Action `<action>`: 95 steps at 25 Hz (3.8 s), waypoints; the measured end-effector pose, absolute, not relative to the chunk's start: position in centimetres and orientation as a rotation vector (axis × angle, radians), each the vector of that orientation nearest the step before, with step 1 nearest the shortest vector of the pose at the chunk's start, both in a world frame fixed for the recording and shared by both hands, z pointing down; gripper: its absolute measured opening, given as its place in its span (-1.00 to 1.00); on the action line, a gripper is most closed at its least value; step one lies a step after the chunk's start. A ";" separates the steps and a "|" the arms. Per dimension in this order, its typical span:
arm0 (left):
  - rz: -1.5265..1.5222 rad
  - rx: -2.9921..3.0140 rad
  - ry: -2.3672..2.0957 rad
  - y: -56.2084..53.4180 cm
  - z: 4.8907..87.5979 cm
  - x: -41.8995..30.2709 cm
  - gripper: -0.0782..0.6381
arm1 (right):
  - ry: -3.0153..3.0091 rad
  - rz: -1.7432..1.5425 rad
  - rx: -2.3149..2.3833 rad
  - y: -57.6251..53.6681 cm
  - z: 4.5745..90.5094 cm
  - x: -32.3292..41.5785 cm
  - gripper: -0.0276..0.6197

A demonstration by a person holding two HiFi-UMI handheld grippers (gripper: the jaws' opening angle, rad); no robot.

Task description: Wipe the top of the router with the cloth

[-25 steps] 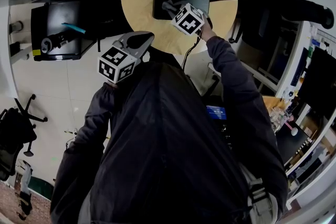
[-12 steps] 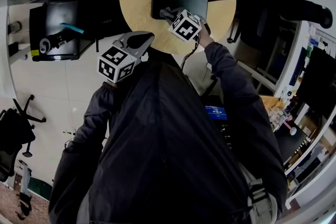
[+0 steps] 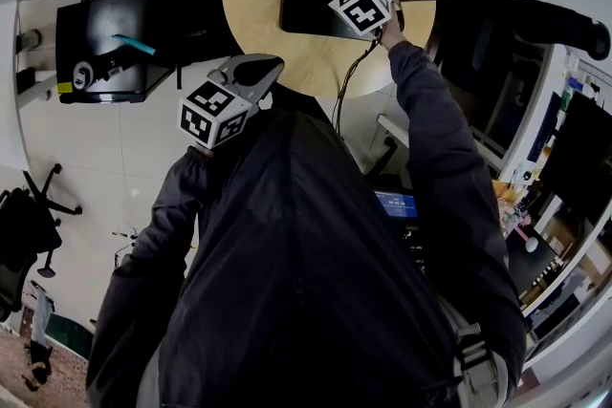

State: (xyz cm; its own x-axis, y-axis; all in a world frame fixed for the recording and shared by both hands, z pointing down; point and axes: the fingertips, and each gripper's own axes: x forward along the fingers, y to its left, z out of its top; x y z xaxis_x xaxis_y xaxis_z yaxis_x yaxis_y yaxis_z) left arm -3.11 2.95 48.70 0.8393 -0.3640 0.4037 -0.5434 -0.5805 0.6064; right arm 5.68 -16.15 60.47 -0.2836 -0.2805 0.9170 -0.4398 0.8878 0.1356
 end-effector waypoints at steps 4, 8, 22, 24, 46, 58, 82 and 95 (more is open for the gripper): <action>0.303 2.248 -0.669 2.9 48.6 -3.4 -0.78 | -1.840 0.167 0.556 -17.9 61.7 6.6 -0.82; 0.305 2.236 -0.669 2.9 48.9 -3.6 -0.78 | -1.839 0.173 0.540 -17.6 62.0 6.5 -0.82; 0.304 2.253 -0.643 2.9 48.8 -2.8 -0.78 | -1.836 0.164 0.352 -11.9 61.7 5.5 -0.82; 0.303 2.255 -0.639 2.9 48.8 -2.7 -0.78 | -1.838 0.172 0.339 -10.9 61.8 5.6 -0.82; 0.300 2.257 -0.634 2.8 48.7 -3.1 -0.78 | -1.877 0.248 0.215 -5.9 61.1 5.4 -0.82; 0.291 2.236 -0.683 2.8 48.8 -4.2 -0.78 | -1.783 0.216 0.469 -17.0 62.0 9.5 -0.82; 0.304 2.259 -0.632 3.0 48.7 -2.9 -0.78 | -1.803 0.245 0.358 -6.9 61.8 10.5 -0.82; 0.309 2.263 -0.624 2.8 48.7 -3.3 -0.78 | -1.863 0.375 0.424 -7.4 60.8 11.2 -0.82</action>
